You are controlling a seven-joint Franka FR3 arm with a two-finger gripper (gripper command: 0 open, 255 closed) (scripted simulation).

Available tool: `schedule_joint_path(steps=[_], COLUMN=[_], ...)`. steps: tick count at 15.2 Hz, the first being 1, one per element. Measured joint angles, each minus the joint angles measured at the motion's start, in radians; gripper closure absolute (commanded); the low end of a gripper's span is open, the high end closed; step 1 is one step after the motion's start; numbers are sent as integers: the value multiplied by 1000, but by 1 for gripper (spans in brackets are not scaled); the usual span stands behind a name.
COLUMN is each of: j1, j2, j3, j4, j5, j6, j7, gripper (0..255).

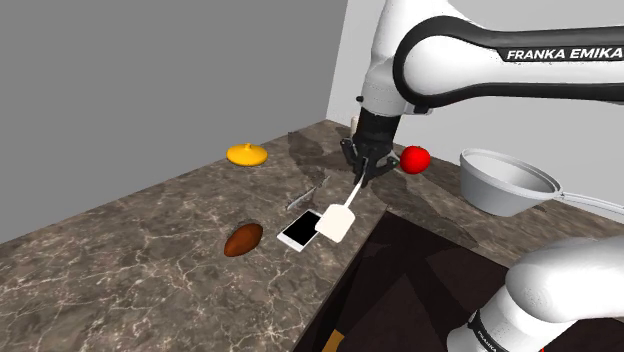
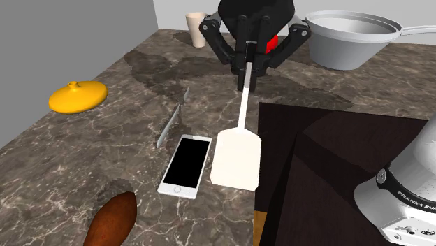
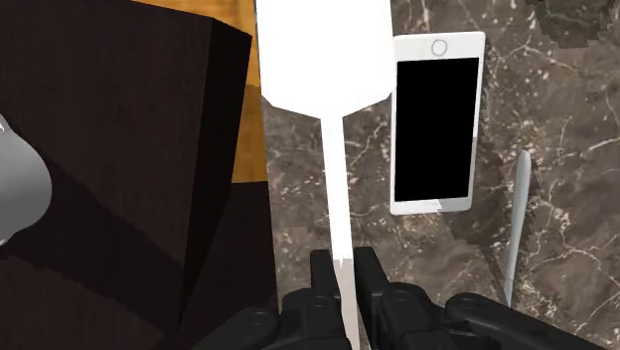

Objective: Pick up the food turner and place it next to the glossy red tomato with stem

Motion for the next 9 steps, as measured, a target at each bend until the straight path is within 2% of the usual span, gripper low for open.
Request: schedule_joint_path(steps=[6, 9], j1=[-18, -44], j2=[-87, -97], j3=[-142, -209], j4=[-103, -123], j5=[-39, -75], j6=[-3, 1], j7=[-156, -233], gripper=[255, 255])
